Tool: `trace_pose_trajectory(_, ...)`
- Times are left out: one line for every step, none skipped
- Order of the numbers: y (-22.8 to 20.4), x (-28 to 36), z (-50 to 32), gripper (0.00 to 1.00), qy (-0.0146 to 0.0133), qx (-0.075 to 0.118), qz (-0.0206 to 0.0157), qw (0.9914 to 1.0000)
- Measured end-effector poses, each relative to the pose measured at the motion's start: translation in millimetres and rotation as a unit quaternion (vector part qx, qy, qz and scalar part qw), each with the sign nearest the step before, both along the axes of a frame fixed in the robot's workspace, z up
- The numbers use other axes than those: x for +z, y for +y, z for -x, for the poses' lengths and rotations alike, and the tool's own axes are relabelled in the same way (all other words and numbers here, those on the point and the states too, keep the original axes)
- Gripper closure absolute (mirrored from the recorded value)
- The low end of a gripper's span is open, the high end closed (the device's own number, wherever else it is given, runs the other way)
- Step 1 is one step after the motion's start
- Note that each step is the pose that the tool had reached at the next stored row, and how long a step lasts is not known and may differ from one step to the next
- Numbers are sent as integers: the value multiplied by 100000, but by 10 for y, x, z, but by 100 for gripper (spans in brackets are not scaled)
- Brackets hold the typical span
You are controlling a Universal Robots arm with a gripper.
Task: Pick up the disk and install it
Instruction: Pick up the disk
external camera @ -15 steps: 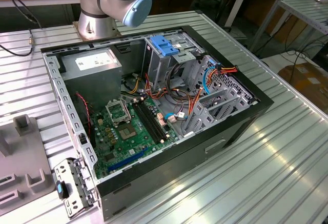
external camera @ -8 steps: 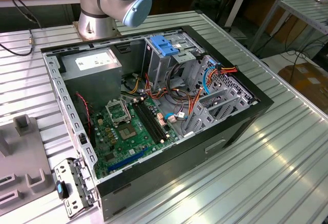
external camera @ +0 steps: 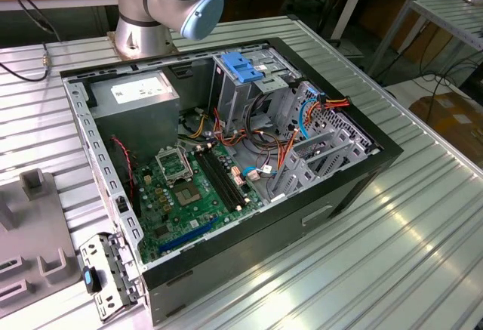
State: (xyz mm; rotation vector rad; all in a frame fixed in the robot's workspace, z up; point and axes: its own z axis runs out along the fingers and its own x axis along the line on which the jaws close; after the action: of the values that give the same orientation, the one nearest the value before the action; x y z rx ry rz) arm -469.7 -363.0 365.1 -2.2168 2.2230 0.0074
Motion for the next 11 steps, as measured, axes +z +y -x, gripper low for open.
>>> trace_pose_trajectory(0, 17, 0, 63, -3, 0, -1, 100000)
trace_pose_trajectory(0, 39, 0, 63, -6, 1, -2, 100000)
trace_pose_trajectory(0, 58, 0, 63, -3, 0, -1, 100000)
trace_pose_trajectory(0, 78, 0, 63, -4, 3, -2, 100000)
trace_pose_trajectory(0, 96, 0, 63, 1, 1, 1, 100000)
trace_pose_trajectory(0, 117, 0, 63, 3, 0, 3, 100000)
trace_pose_trajectory(0, 133, 0, 63, 0, 0, 0, 100000)
trace_pose_trajectory(0, 161, 0, 63, 1, 1, 1, 100000)
trace_pose_trajectory(0, 183, 0, 63, -6, 0, -3, 100000)
trace_pose_trajectory(0, 200, 0, 63, -7, 2, -2, 100000)
trace_pose_trajectory(0, 224, 0, 63, 2, 3, -1, 100000)
